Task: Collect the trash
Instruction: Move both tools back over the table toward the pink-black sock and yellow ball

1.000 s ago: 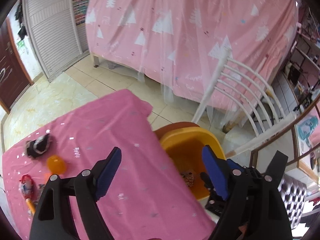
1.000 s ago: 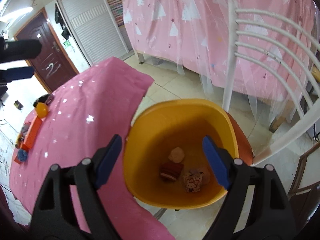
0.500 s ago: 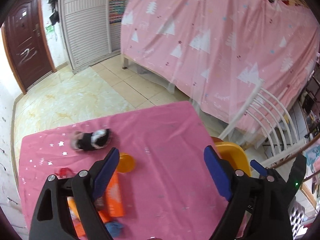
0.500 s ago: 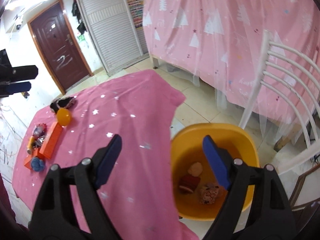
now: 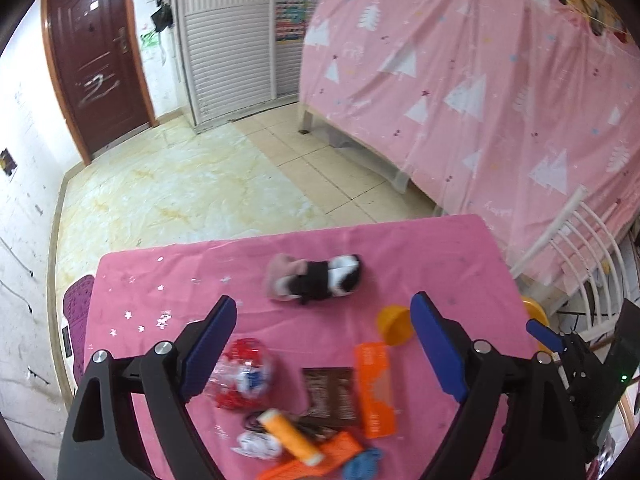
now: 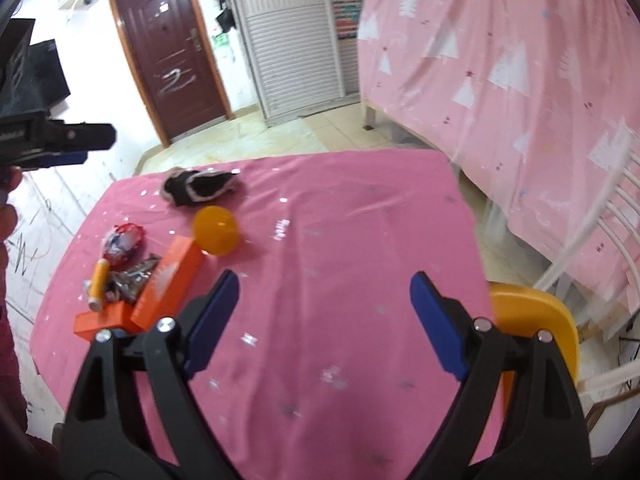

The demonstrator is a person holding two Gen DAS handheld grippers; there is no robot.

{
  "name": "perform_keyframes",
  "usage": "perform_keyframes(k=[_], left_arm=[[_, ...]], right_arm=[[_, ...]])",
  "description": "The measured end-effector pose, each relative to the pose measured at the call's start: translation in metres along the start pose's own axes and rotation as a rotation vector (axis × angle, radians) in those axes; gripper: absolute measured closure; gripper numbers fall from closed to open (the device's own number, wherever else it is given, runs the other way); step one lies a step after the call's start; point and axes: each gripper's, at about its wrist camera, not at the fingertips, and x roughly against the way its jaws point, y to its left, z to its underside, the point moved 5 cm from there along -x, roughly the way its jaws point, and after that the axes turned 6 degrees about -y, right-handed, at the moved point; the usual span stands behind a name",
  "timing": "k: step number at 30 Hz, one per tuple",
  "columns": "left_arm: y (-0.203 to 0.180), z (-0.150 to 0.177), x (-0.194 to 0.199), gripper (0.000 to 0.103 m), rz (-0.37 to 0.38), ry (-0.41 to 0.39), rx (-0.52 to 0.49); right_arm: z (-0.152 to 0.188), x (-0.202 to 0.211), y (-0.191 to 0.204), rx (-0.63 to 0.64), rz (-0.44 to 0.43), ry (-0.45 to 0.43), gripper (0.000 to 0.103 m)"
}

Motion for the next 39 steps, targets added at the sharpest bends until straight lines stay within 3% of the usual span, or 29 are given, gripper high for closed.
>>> perform_keyframes(k=[7,16,25,29,33,39], left_arm=[[0.035,0.004,-0.022,0.021,-0.011,0.036,0.041],[0.053,0.001,-0.054,0.021,0.004,0.085,0.082],[0.037,-0.01,-0.09,0.021,0.04,0.142,0.066],[0.019,-0.014,-0.103,0.015,0.058,0.163,0.024],[0.001,-0.011,-0.116,0.014,0.058,0.195,-0.047],[-0.008,-0.008,-0.13,0.013,0.066,0.23,-0.073]], right_arm=[[-0.01,-0.018,0.031,0.049,-0.028,0.021,0.019],[-0.022,-0.045,0.062,0.095,-0.056,0.051,0.019],[-0.031,-0.076,0.077,0.124,-0.073,0.089,0.016],[-0.033,-0.089,0.078,0.121,-0.08,0.11,0.016],[-0.034,-0.1,0.077,0.123,-0.085,0.133,0.016],[-0.034,-0.111,0.077,0.122,-0.083,0.153,0.016]])
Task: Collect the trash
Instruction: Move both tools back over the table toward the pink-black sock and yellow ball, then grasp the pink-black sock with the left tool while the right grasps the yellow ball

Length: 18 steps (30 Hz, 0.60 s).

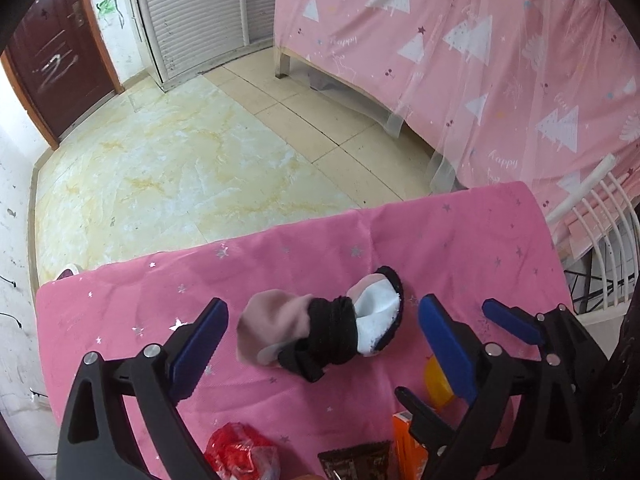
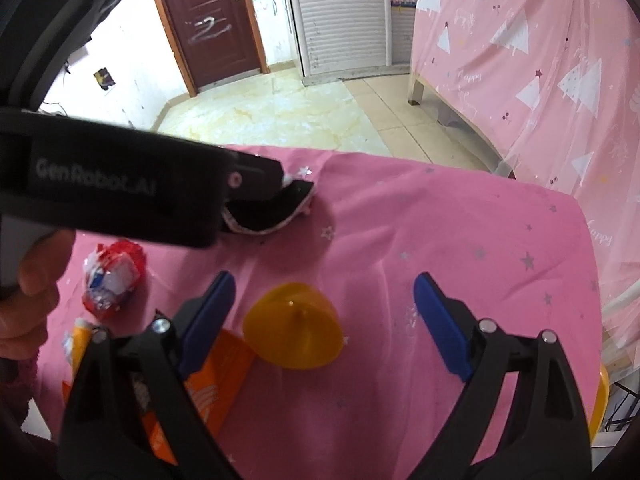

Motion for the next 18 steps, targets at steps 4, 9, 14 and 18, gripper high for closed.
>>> perform_keyframes(k=[4,9,14,18], left_arm=[[-0.001,0.001,-0.007,0.013,0.01,0.019,-0.002],[0.002,0.005,-0.012,0.014,0.004,0.026,0.003],[0.005,0.006,-0.016,0.028,-0.014,0.026,0.025],[0.005,0.009,-0.011,0.036,-0.022,0.003,0.023]], right_arm=[[0.0,-0.002,-0.001,-0.004,-0.002,0.004,0.016],[-0.001,-0.005,-0.006,-0.02,0.001,0.001,0.017],[-0.001,-0.003,-0.012,-0.041,0.016,-0.012,0.037],[0.001,-0.001,-0.012,-0.036,0.032,-0.02,0.057]])
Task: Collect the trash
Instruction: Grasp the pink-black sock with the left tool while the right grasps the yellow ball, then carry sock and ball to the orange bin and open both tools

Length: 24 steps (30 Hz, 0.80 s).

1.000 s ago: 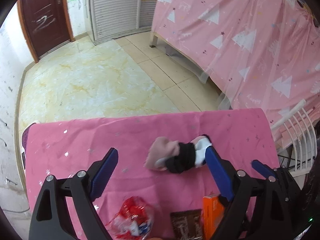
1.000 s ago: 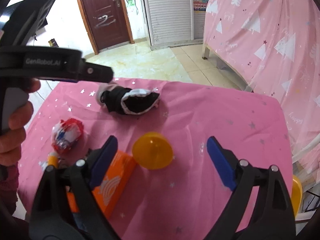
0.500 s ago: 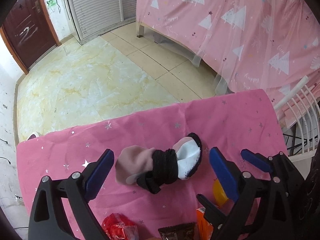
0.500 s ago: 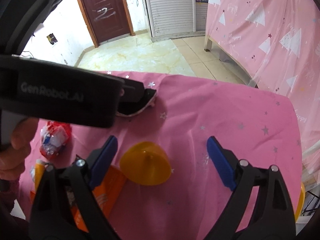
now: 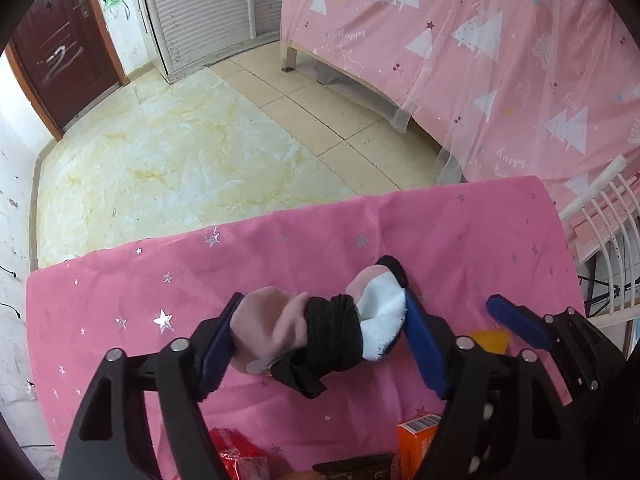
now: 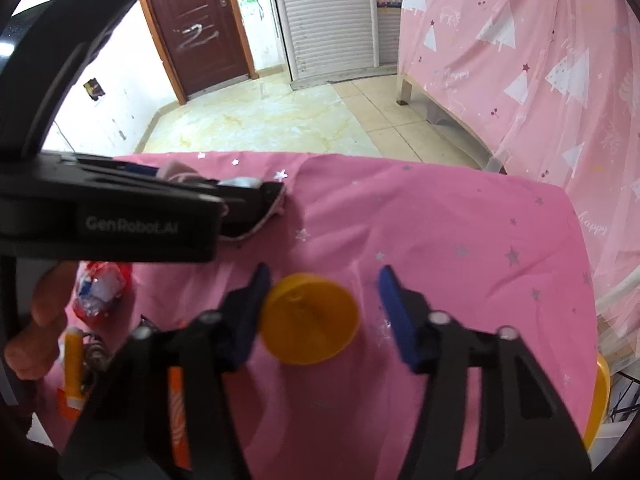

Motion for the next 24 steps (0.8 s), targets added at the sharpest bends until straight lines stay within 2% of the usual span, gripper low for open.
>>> perform_keyframes(k=[2,11,24], left_arm=[[0.0,0.001,0.003,0.038,-0.007,-0.007,-0.002],[0.007,0.01,0.021,0.045,-0.025,-0.023,0.011],[-0.003,0.012,0.065,0.047,-0.037,-0.085,0.004]], right_arm=[[0.001,0.001,-0.001,-0.005,-0.004,-0.001,0.062],[0.001,0.014,-0.001,-0.01,-0.006,-0.025,0.063],[0.005,0.06,-0.025,-0.047,0.024,-0.093,0.062]])
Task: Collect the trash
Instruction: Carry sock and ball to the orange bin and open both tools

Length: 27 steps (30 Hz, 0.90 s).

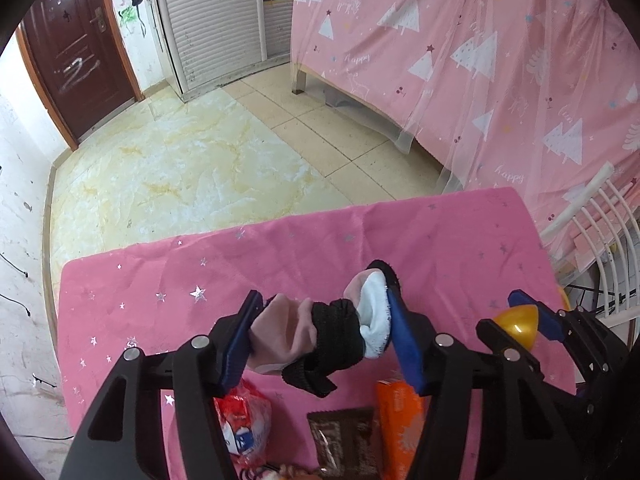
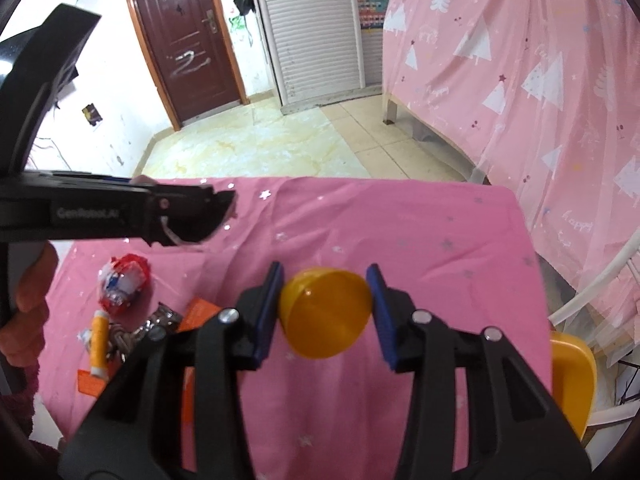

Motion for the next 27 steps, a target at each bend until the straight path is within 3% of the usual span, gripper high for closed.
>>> perform_keyframes(k=[14,27], left_arm=[[-0.064,0.0,0.032,0.047,0.031,-0.042,-0.069],[-0.164,0.015,0.032,0.047,0.107,-0.024,-0.168]], right_arm=[[0.013,0.041,-0.051,-0.07,0.042,-0.056,0.062],[0.039,0.078,-0.124,-0.169,0.107,-0.093,0.062]])
